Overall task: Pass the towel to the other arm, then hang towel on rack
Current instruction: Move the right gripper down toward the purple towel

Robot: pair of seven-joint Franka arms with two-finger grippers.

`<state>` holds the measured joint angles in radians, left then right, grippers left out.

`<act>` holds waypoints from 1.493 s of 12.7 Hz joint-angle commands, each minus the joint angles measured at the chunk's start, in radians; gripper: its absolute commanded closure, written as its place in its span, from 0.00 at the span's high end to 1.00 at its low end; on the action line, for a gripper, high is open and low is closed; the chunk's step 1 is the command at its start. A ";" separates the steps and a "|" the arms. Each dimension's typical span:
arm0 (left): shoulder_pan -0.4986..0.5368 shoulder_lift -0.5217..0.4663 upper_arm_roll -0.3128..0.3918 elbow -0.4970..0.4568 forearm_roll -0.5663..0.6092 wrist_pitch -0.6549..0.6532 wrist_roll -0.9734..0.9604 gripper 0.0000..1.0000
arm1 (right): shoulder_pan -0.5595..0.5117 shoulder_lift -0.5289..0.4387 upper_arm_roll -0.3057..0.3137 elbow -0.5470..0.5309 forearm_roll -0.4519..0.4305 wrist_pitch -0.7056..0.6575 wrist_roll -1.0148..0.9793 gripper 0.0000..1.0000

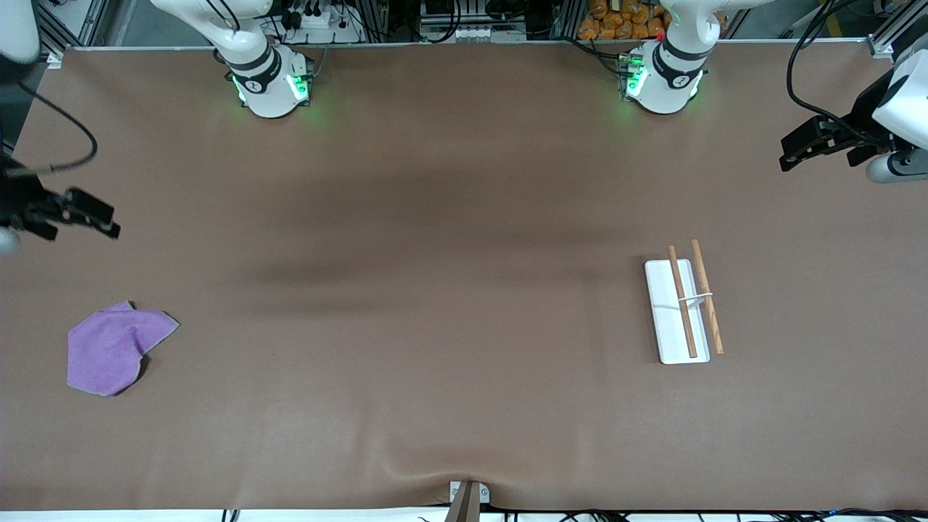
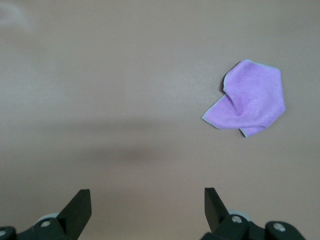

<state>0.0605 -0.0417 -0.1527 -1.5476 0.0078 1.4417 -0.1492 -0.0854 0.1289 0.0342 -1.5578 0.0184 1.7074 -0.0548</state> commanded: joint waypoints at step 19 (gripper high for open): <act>0.002 0.002 -0.010 -0.002 0.008 -0.015 0.019 1.00 | -0.310 0.517 0.007 0.016 0.117 0.437 -0.977 1.00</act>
<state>0.0576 -0.0369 -0.1580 -1.5519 0.0078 1.4384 -0.1486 -0.3742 0.6190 0.0263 -1.5655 0.1166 2.1388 -0.9282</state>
